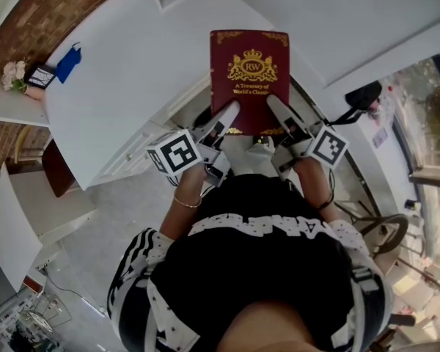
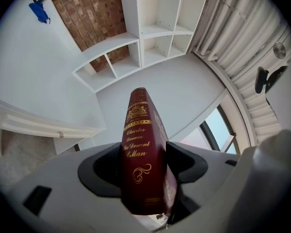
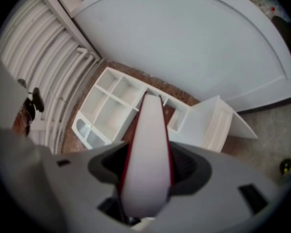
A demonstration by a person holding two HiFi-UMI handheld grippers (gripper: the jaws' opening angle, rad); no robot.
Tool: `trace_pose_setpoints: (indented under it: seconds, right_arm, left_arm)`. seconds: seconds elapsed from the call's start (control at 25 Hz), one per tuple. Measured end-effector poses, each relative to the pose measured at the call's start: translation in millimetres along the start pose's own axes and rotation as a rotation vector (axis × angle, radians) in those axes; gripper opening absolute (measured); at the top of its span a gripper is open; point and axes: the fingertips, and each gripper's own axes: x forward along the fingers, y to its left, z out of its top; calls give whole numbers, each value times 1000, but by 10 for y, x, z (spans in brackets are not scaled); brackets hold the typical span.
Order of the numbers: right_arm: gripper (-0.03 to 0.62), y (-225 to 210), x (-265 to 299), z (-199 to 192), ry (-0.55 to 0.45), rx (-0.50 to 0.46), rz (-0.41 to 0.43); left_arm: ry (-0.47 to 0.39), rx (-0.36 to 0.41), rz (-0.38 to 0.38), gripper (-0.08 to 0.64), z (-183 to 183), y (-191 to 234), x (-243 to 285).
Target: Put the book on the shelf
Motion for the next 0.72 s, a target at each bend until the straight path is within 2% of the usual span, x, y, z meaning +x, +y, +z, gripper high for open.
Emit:
trace_pose_setpoints:
  seconds: [0.16, 0.44, 0.72]
  right_arm:
    - [255, -11, 88, 60, 12, -6, 15]
    - [255, -50, 695, 218, 88, -17, 62]
    - [255, -226, 783, 271, 147, 10, 105]
  left_arm:
    - [-21, 3, 6, 304, 72, 29, 45]
    - [-100, 6, 52, 304, 557, 268, 137]
    - [-160, 7, 100, 304, 536, 340, 238]
